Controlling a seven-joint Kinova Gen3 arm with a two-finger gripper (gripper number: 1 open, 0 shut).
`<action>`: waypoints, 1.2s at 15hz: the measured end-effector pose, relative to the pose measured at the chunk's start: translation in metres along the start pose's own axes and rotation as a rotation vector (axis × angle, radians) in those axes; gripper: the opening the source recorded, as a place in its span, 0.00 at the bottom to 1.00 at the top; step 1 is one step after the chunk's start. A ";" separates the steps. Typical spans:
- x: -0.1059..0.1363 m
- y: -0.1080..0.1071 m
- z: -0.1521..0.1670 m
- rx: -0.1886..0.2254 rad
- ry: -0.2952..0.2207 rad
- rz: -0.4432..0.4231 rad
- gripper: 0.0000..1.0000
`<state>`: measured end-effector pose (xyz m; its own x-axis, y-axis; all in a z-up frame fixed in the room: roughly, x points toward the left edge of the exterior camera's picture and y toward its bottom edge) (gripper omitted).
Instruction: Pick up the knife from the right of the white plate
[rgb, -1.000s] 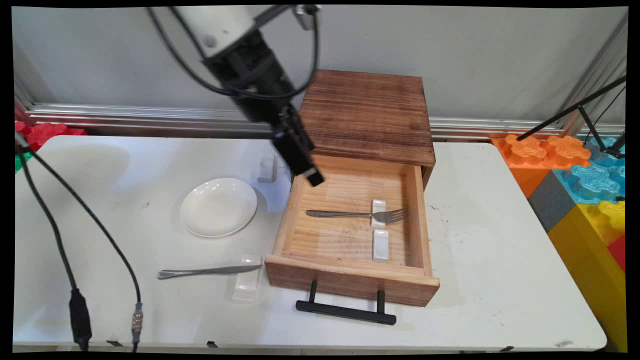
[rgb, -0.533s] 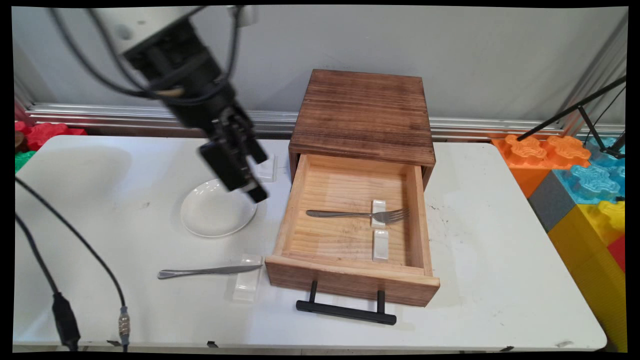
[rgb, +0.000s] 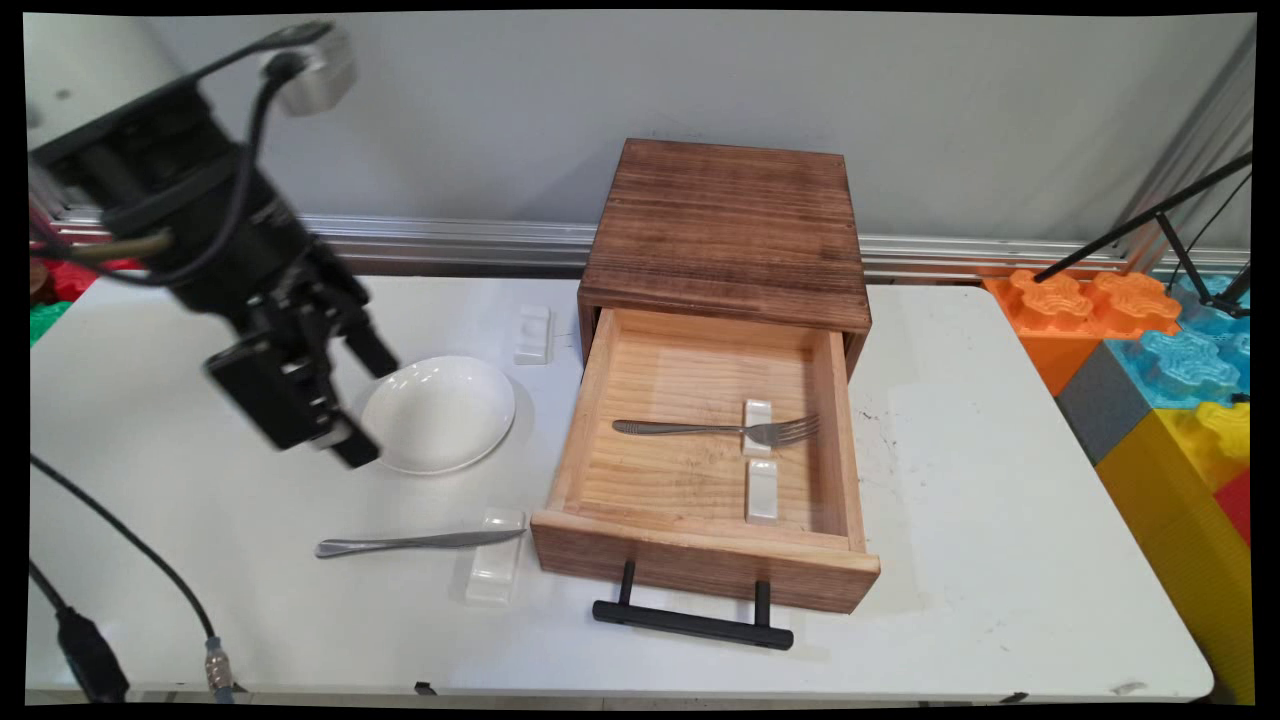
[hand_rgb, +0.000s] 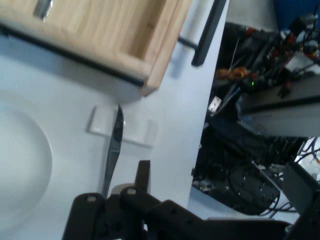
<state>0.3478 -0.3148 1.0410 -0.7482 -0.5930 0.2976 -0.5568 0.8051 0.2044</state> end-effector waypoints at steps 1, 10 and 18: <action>-0.011 0.000 0.000 0.008 -0.007 -0.007 1.00; -0.081 0.002 0.008 0.032 -0.035 -0.043 1.00; -0.126 -0.014 0.029 0.072 -0.016 -0.020 1.00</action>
<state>0.4394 -0.2516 0.9732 -0.7422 -0.6093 0.2791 -0.5954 0.7907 0.1427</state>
